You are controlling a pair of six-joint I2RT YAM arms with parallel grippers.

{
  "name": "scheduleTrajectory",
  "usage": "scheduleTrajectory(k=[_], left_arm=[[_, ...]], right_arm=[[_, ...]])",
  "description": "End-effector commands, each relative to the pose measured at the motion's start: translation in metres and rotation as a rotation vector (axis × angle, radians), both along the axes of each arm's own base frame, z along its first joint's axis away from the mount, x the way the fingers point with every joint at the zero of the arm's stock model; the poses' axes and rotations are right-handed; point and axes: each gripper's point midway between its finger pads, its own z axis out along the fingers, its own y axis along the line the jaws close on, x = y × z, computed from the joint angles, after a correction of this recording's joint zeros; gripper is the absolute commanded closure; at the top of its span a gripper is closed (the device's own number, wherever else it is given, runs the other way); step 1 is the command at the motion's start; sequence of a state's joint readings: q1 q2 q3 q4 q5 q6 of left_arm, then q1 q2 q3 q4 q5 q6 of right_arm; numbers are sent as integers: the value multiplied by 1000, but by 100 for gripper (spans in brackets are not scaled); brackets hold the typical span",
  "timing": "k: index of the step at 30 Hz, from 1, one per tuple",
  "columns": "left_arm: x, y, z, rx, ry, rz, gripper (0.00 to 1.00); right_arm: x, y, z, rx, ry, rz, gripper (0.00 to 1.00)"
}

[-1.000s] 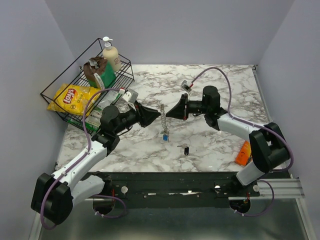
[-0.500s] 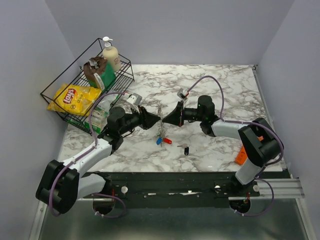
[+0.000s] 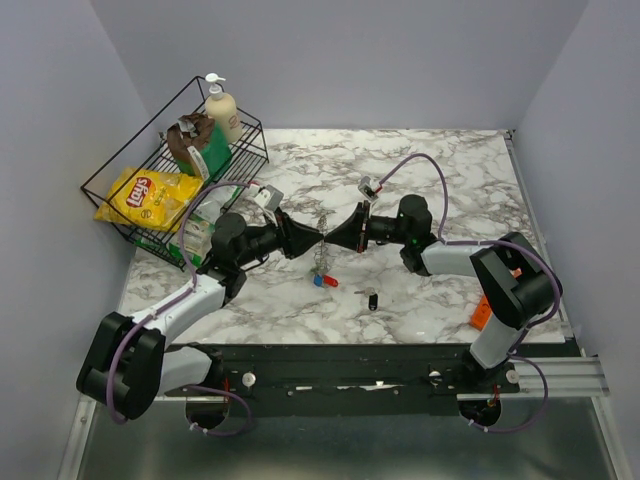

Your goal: Put the keys on the keyring

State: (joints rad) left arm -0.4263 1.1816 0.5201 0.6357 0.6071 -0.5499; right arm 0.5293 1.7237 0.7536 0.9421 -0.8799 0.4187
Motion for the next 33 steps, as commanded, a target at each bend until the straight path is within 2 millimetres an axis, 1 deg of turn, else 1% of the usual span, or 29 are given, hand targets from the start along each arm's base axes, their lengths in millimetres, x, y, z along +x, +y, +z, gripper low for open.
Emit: scheduleTrajectory(k=[1, 5, 7, 9, 16, 21, 27, 33], left_arm=[[-10, -4, -5, -5, -3, -66, 63], [-8, -2, -13, 10, 16, -51, 62], [-4, 0, -16, 20, 18, -30, 54], [-2, 1, -18, 28, 25, -20, 50], [3, -1, -27, 38, 51, -32, 51], [5, -2, -32, 32, 55, -32, 52], [9, 0, -30, 32, 41, -17, 52], [11, -2, -29, 32, 23, -35, 52]], right_arm=[[0, 2, 15, 43, -57, -1, 99], [-2, 2, 16, 43, -58, 10, 99], [-2, 2, 16, 42, -57, 13, 99], [-2, 2, 15, 41, -56, 13, 99], [-3, 1, 19, 42, -66, 13, 99], [-4, 1, 18, 40, -62, 16, 99], [-4, 2, 18, 38, -62, 20, 99], [-5, 2, 18, 39, -61, 30, 99]])
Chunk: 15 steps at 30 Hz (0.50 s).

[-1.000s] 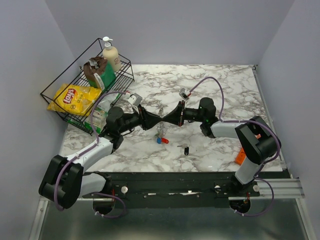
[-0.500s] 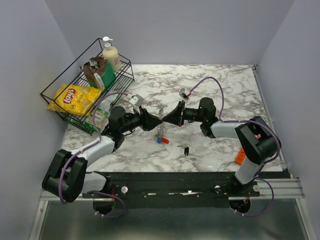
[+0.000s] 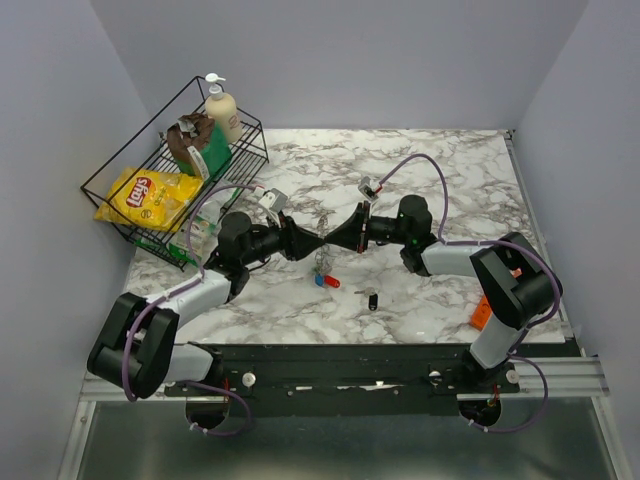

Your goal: Put the keys on the keyring

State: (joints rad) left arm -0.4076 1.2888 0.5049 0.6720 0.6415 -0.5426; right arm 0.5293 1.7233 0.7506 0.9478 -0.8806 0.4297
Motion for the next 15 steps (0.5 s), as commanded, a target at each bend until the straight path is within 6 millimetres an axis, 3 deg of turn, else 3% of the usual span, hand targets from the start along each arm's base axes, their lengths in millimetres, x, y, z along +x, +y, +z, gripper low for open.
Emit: scheduleTrajectory(k=[1, 15], left_arm=[[4, -3, 6, -6, -52, -25, 53], [7, 1, 15, 8, -114, -42, 53]], right_arm=[[-5, 2, 19, 36, -70, 32, 99], [-9, 2, 19, 32, -71, 55, 99]])
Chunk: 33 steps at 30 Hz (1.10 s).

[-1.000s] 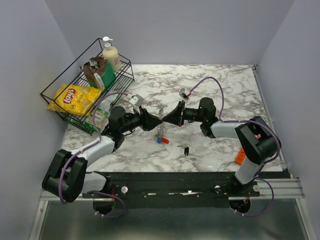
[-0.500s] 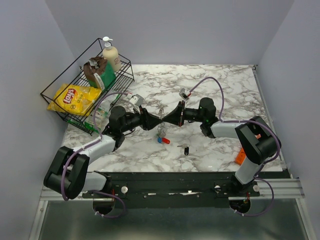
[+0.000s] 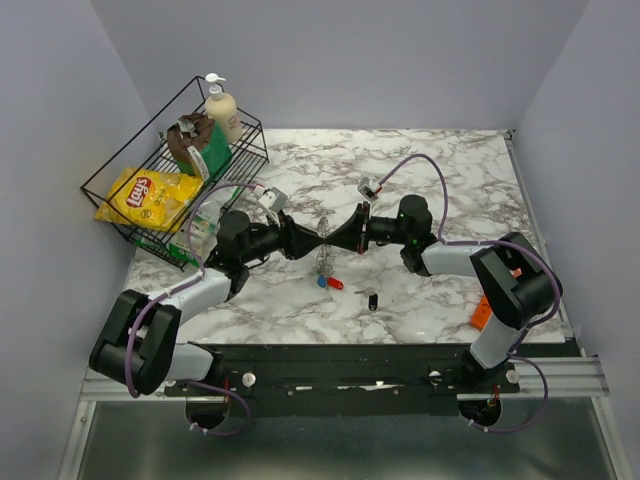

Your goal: Put the keys on the keyring

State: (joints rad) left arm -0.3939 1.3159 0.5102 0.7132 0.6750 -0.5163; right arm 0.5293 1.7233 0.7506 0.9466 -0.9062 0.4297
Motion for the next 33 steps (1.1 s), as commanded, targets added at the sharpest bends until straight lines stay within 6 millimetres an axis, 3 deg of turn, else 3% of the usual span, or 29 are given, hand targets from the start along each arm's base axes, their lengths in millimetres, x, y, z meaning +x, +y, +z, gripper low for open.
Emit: scheduleTrajectory(k=[1, 18, 33], left_arm=[[3, 1, 14, 8, -73, -23, 53], [-12, -12, 12, 2, -80, -198, 61], [-11, -5, 11, 10, -86, -178, 74]], right_arm=[[-5, 2, 20, 34, -73, 32, 99], [-17, 0, 28, 53, -116, 91, 99], [-20, -6, 32, 71, -137, 86, 99]])
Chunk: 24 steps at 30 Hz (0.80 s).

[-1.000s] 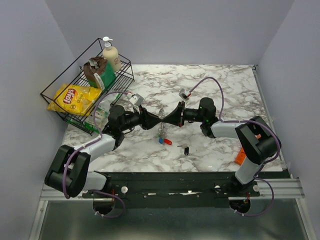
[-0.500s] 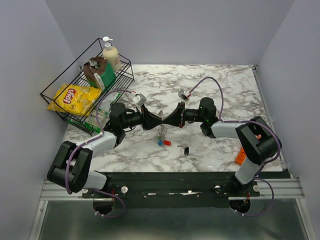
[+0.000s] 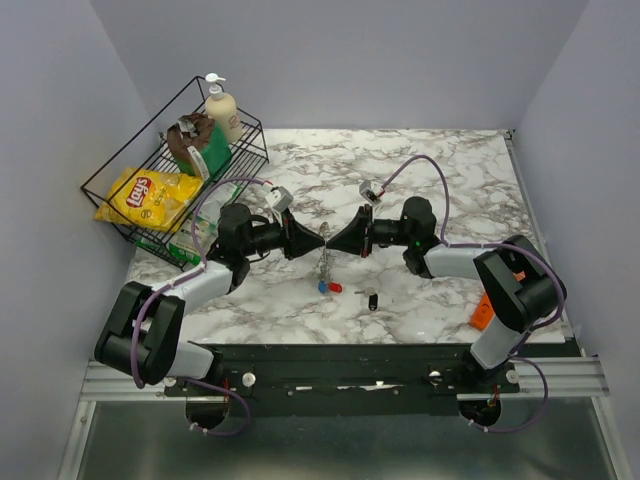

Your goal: Put the keys on the keyring

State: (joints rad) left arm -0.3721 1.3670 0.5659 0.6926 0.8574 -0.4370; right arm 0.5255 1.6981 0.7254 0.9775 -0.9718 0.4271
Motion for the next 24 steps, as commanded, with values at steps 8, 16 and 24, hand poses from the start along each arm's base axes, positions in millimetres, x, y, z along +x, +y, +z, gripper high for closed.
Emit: scheduleTrajectory(k=[8, 16, 24], left_arm=[[-1, 3, 11, -31, -31, -30, 76], [-4, 0, 8, -35, -19, -63, 76], [-4, 0, 12, -41, -22, -60, 100]], right_arm=[[-7, -3, 30, 71, -113, 36, 99], [-6, -4, 33, 81, -117, 27, 99], [-7, -3, 41, 107, -126, 33, 99]])
